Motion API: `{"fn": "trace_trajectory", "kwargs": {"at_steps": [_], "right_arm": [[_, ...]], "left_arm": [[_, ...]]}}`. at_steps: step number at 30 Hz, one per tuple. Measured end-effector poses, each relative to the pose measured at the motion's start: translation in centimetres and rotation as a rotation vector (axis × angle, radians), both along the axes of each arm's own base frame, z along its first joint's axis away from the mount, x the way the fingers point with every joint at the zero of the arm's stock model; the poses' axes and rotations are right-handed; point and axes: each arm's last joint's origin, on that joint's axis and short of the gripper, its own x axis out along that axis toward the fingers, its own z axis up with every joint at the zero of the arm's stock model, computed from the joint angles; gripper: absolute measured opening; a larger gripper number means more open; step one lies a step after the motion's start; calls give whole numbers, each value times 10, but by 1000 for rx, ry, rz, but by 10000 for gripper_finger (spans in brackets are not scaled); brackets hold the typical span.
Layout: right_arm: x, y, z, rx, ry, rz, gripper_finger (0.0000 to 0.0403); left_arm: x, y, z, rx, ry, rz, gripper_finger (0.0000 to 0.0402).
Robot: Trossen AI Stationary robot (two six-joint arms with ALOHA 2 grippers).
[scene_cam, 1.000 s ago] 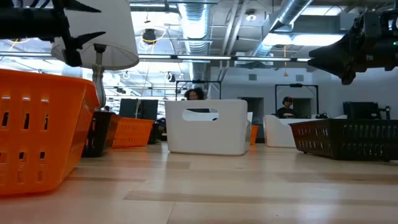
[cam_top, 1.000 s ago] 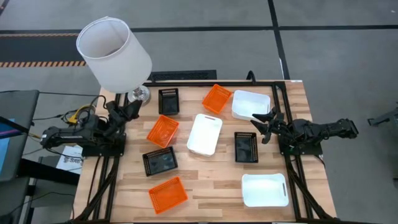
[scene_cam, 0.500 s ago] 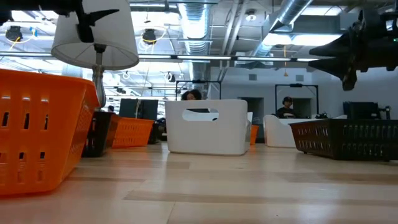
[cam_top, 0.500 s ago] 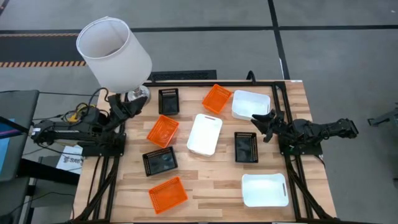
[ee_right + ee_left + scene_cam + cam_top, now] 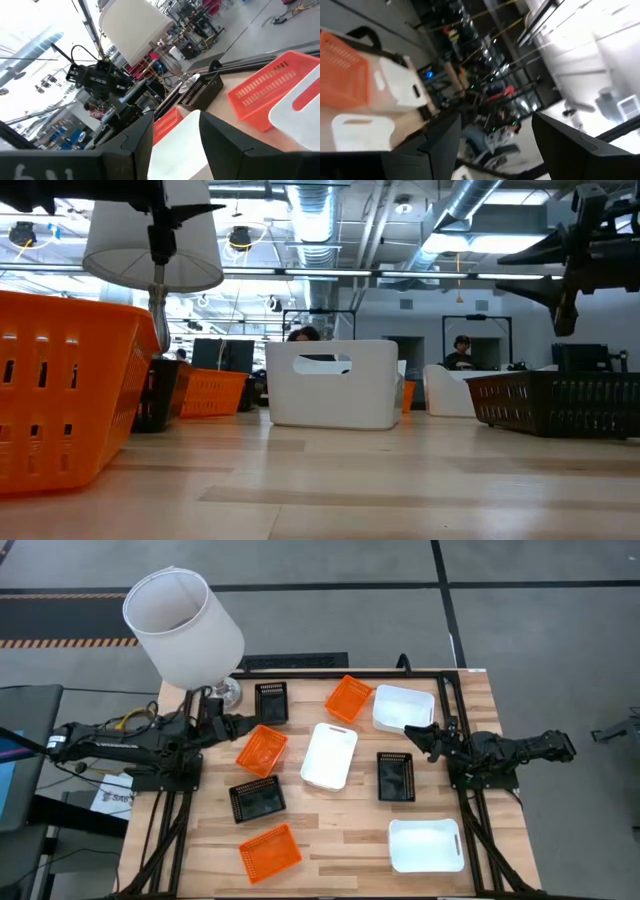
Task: Stack baskets by color
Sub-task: Stack the bottom right black bin on top of the top black bin
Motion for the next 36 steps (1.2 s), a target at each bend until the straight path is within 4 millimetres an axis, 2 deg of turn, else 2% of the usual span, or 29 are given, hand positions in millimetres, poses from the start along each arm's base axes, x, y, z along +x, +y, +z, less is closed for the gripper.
{"fn": "trace_trajectory", "kwargs": {"at_steps": [5, 7, 11, 15, 17, 20, 23, 26, 30, 36], "right_arm": [[1, 3, 1, 33, -19, 114, 181], [-1, 3, 8, 70, -46, 129, 181], [-15, -2, 57, 50, -226, 95, 182], [-30, -6, 110, -95, -218, 30, 191], [-34, -7, 134, -138, -116, 13, 197], [-32, -9, 158, -173, 181, -24, 202], [-24, -11, 177, -165, 471, -56, 203], [-9, -12, 188, -77, 709, -76, 203], [13, -14, 188, 78, 1013, -91, 203], [63, -12, 163, 335, 1258, -50, 205]], "left_arm": [[13, 0, -14, 20, 111, -18, 233], [17, 0, -19, -6, 145, -37, 233], [27, -4, -29, -117, 178, -139, 233], [35, -8, -29, -205, 133, -220, 233], [38, -8, -23, -247, 103, -262, 233], [43, -11, 0, -237, 54, -363, 233], [45, -15, 27, -194, 25, -496, 233], [45, -18, 52, -158, 60, -604, 233], [41, -26, 79, -70, 175, -713, 233], [21, -35, 84, 16, 515, -728, 233]]}}
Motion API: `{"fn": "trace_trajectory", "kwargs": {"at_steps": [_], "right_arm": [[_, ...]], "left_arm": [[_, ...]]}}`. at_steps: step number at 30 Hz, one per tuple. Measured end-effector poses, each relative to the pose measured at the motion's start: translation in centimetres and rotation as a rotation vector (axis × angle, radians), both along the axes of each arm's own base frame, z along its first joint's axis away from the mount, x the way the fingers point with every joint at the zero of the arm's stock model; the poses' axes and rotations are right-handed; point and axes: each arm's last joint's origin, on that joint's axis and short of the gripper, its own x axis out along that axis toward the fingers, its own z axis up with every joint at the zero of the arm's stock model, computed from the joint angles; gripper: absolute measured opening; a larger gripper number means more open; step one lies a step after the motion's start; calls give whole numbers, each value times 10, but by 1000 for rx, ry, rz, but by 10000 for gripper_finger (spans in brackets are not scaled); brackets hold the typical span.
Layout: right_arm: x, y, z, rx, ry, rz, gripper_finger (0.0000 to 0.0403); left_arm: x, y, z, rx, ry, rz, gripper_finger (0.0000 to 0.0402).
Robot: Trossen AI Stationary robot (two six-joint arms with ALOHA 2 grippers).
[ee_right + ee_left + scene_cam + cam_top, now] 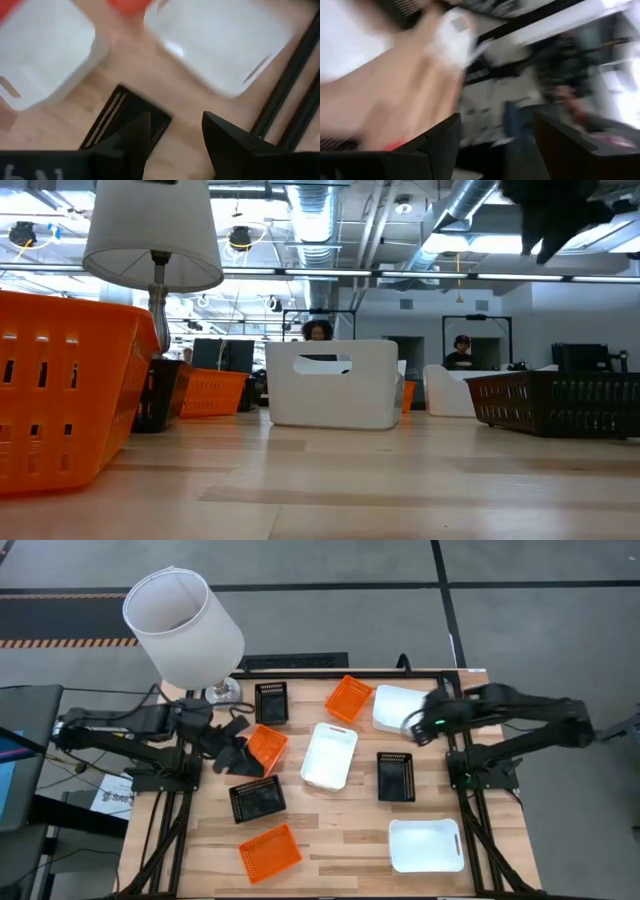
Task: Stack baskets by color
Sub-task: Stack the bottom right black bin on top of the top black bin
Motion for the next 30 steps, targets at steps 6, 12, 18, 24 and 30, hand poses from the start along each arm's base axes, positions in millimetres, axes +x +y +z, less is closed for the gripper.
{"fn": "trace_trajectory", "kwargs": {"at_steps": [6, 12, 18, 24, 30], "right_arm": [[41, 15, -31, 151, 176, -6, 206], [45, 39, -60, 164, 252, -135, 206], [29, 52, -99, 241, 243, -227, 205], [15, 55, -121, 280, 199, -263, 207], [10, 52, -143, 279, 168, -269, 206]], "left_arm": [[-26, -4, -17, 124, 281, 149, 233], [-48, -2, -23, 186, 388, 270, 233], [-58, 0, -19, 265, 334, 307, 233], [-57, 0, -25, 291, 339, 325, 233], [-55, -1, -38, 275, 395, 329, 233]]}}
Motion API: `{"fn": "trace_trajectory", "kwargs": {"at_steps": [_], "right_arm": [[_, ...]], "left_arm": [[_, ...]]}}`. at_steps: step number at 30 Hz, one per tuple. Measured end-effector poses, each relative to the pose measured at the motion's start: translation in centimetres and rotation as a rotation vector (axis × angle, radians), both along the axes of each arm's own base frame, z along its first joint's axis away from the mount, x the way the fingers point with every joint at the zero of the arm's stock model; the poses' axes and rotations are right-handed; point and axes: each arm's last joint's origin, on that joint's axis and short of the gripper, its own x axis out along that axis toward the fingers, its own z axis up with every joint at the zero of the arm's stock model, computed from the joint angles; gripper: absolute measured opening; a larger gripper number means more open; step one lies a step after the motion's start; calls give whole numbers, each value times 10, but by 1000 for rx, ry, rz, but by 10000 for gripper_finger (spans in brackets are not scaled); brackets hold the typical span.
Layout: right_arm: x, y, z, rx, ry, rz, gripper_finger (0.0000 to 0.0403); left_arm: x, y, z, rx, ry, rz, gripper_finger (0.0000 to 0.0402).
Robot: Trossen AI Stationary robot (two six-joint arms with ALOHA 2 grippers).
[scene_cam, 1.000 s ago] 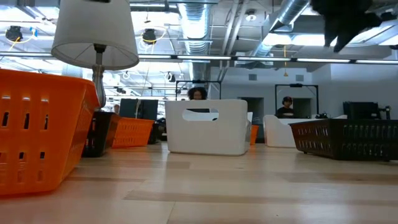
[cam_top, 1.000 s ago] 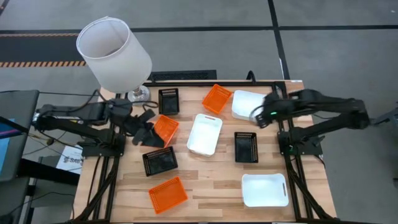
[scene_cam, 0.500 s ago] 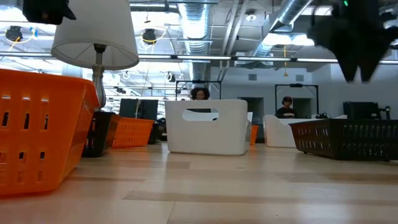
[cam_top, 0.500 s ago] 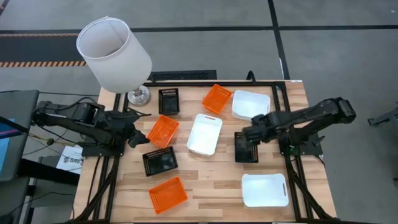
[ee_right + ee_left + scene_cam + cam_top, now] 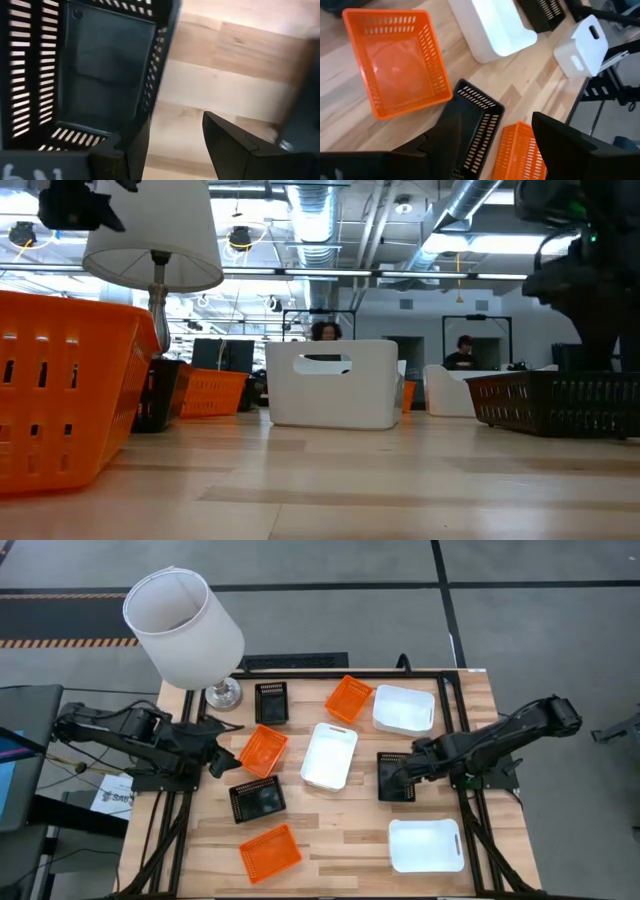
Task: Stack baskets by color
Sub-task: Stack the bottom right black bin on top of the top black bin
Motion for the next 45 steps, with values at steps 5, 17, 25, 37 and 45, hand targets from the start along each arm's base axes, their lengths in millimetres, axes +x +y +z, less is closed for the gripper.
{"fn": "trace_trajectory", "kwargs": {"at_steps": [5, 17, 25, 37, 45], "right_arm": [[4, 0, -9, 7, -50, 7, 207], [19, -5, -26, -25, 12, 26, 193], [30, -8, -40, -17, 39, 24, 181], [36, -10, -29, 9, -36, -15, 9], [33, -15, 55, -109, -235, -41, 3]], "left_arm": [[2, 1, -3, 30, 5, 22, 233], [1, 5, -2, 144, -7, 89, 233], [1, 5, -3, 142, -1, 87, 233], [-2, 6, -4, 196, 23, 68, 233], [-8, 7, -3, 163, 17, 79, 233]]}}
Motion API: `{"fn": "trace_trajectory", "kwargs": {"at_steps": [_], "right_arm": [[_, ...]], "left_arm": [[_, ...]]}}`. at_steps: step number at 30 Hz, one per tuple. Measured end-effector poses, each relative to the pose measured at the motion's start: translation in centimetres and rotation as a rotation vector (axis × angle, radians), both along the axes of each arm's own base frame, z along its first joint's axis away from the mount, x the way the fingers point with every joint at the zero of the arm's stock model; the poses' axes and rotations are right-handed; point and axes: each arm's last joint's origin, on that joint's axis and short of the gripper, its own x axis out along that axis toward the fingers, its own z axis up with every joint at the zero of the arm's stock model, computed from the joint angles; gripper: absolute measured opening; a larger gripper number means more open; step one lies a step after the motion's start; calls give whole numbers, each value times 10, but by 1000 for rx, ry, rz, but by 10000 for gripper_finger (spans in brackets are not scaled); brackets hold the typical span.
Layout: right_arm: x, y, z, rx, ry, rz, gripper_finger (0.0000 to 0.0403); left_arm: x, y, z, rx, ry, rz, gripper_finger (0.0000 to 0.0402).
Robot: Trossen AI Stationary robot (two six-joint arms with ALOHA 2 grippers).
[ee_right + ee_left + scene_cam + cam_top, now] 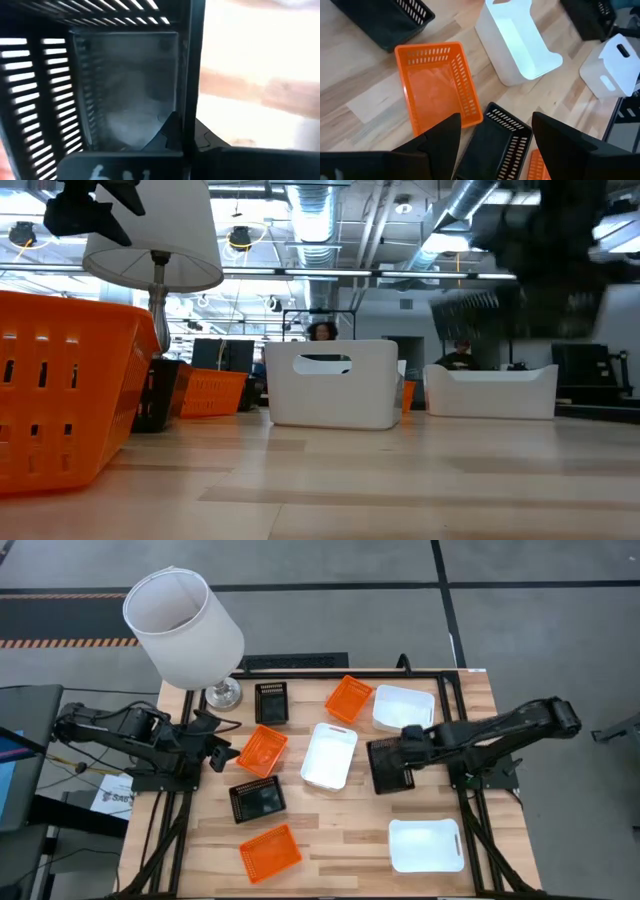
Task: Stack baskets by color
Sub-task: Stack the bottom right black bin on top of the top black bin
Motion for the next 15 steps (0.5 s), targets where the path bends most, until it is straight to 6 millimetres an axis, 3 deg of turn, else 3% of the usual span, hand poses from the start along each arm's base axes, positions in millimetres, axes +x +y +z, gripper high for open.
{"fn": "trace_trajectory", "kwargs": {"at_steps": [6, 15], "right_arm": [[26, -10, 50, -117, -246, 50, 2], [104, -68, 81, -319, -441, 127, 2]], "left_arm": [[-2, 1, 1, 23, -15, 25, 233], [0, 2, 3, 19, -50, 81, 233]]}}
